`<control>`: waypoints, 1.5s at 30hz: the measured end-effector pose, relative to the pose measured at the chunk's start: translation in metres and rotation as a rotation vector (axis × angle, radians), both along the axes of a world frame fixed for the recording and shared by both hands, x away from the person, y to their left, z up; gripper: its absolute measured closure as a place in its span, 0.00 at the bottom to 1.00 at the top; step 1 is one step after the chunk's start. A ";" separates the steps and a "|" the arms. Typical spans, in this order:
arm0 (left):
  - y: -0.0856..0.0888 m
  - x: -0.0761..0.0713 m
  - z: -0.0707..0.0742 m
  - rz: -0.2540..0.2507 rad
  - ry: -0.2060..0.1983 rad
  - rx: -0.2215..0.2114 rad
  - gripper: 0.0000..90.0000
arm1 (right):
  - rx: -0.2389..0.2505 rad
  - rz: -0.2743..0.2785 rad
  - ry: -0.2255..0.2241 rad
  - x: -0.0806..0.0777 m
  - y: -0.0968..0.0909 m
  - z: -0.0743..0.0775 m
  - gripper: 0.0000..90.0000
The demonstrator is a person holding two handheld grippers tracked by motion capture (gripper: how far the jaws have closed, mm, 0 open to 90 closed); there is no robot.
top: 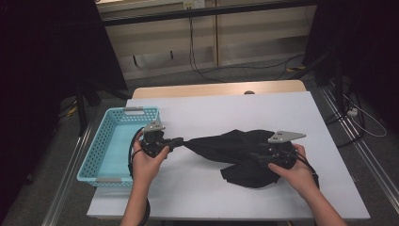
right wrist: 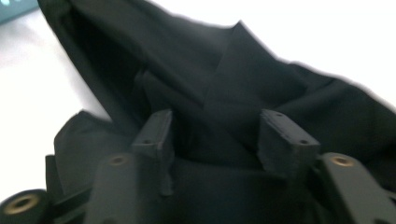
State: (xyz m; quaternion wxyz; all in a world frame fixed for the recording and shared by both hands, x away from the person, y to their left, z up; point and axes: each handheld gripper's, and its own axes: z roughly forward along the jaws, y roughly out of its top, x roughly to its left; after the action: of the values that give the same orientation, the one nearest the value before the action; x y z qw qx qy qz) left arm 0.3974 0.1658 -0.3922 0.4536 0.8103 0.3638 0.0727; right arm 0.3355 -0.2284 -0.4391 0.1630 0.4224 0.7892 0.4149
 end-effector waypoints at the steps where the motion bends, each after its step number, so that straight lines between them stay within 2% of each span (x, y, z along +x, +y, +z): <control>1: 0.000 0.000 -0.001 0.001 -0.002 0.000 0.99 | -0.012 0.001 0.015 0.000 0.001 -0.003 0.47; 3: -0.001 -0.001 -0.002 0.000 0.007 0.002 0.99 | -0.028 0.004 0.027 0.000 0.003 -0.005 0.46; 5: -0.003 -0.001 -0.004 -0.005 0.009 0.007 0.99 | -0.050 -0.003 0.030 0.001 0.004 -0.008 0.50; 7: -0.004 -0.001 -0.005 -0.011 0.014 0.012 0.99 | -0.070 -0.012 0.036 0.001 0.003 -0.009 0.62; 8: -0.004 -0.001 -0.006 -0.008 0.015 0.013 0.99 | -0.071 -0.016 0.045 0.001 0.002 -0.011 0.71; 9: -0.004 -0.001 -0.007 -0.009 0.018 0.017 0.99 | -0.068 -0.010 0.053 0.002 0.001 -0.012 0.76; 10: -0.004 -0.001 -0.008 -0.006 0.018 0.018 0.99 | -0.068 -0.008 0.054 0.002 0.001 -0.013 0.78; 13: -0.004 0.000 -0.010 -0.011 0.032 0.011 0.99 | -0.064 0.008 0.043 0.001 0.000 -0.011 0.91; 19: -0.010 -0.001 -0.011 -0.035 0.027 0.017 0.97 | -0.026 0.002 0.008 -0.003 -0.007 -0.003 0.93; 20: -0.011 -0.001 -0.011 -0.040 0.016 0.018 0.93 | -0.015 0.001 0.007 -0.004 -0.008 -0.002 0.93; 21: -0.012 -0.001 -0.011 -0.045 0.010 0.015 0.86 | -0.004 0.003 0.008 -0.005 -0.010 -0.001 0.93; 24: -0.019 -0.003 -0.011 -0.077 0.017 0.001 0.76 | 0.014 0.000 0.002 -0.006 -0.011 0.000 0.93; 26: -0.027 -0.004 -0.013 -0.099 0.009 -0.001 0.65 | 0.017 0.000 -0.004 -0.007 -0.010 0.000 0.93; 30: -0.042 -0.005 -0.020 -0.128 0.013 0.032 0.54 | 0.029 -0.002 -0.001 -0.007 -0.009 0.000 0.93; 32: -0.048 -0.004 -0.025 -0.139 0.017 0.030 0.50 | 0.030 -0.001 0.003 -0.008 -0.009 0.000 0.93; 35: -0.059 -0.003 -0.028 -0.135 0.008 0.050 0.43 | 0.034 0.000 -0.003 -0.008 -0.009 0.001 0.93; 39: -0.073 -0.003 -0.032 -0.162 0.009 0.057 0.40 | 0.052 -0.004 0.001 -0.009 -0.012 0.002 0.94; 42: -0.082 -0.001 -0.037 -0.164 -0.009 0.095 0.34 | 0.053 -0.002 -0.001 -0.010 -0.012 0.001 0.94; 44: -0.086 0.000 -0.039 -0.183 0.006 0.099 0.33 | 0.052 0.000 0.000 -0.010 -0.012 0.002 0.94; 45: -0.088 0.000 -0.040 -0.198 0.012 0.087 0.34 | 0.053 -0.001 -0.001 -0.011 -0.012 0.002 0.94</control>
State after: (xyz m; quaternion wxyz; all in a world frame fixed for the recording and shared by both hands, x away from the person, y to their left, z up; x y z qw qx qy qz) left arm 0.3973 0.0780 -0.4321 0.4207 0.8617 0.2810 0.0384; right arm 0.3246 -0.2404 -0.4372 0.1522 0.4270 0.7775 0.4359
